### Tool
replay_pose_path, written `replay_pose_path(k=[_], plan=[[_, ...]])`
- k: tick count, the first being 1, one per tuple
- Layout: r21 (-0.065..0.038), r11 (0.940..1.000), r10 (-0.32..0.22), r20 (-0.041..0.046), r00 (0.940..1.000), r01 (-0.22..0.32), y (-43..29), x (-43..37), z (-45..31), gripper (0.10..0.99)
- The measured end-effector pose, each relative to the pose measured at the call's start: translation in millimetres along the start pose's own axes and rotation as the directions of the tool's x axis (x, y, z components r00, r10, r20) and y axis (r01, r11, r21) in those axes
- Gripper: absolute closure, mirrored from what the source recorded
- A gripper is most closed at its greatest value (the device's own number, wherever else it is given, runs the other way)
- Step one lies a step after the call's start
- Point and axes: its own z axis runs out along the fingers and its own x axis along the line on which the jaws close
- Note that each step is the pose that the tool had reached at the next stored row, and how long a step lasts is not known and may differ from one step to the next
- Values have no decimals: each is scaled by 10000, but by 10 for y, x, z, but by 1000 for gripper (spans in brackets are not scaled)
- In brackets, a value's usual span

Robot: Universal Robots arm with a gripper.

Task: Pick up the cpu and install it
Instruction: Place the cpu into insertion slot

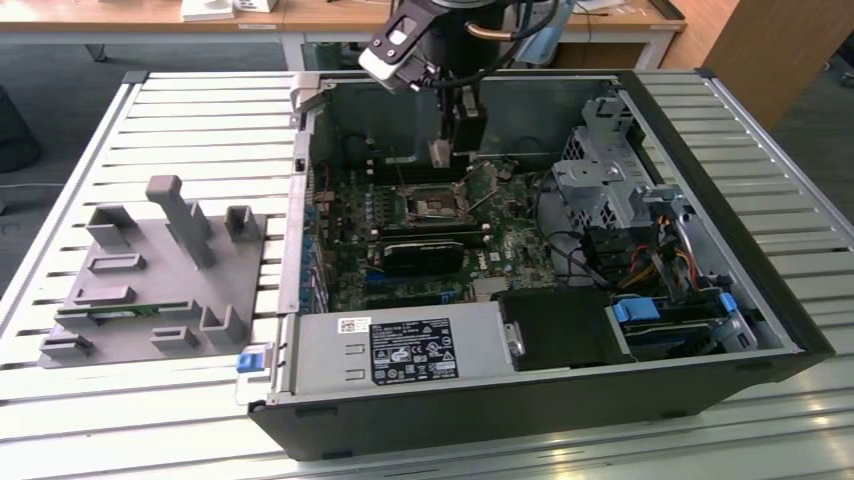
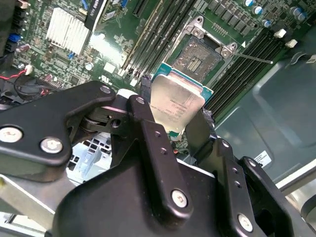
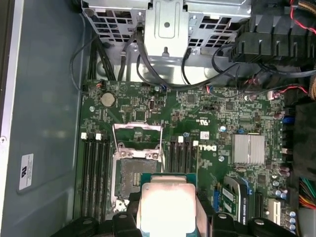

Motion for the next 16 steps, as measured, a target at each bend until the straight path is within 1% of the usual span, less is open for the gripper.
replay_pose_path(k=[3,7,13,16], plan=[[-2,10000,1,-24,10000,-1,-3,14,49,561],[-1,10000,2,-30,10000,-2,-6,15,96,561],[-1,10000,2,-29,10000,-2,-8,17,114,561],[-1,10000,2,-29,10000,-2,-18,39,128,561]])
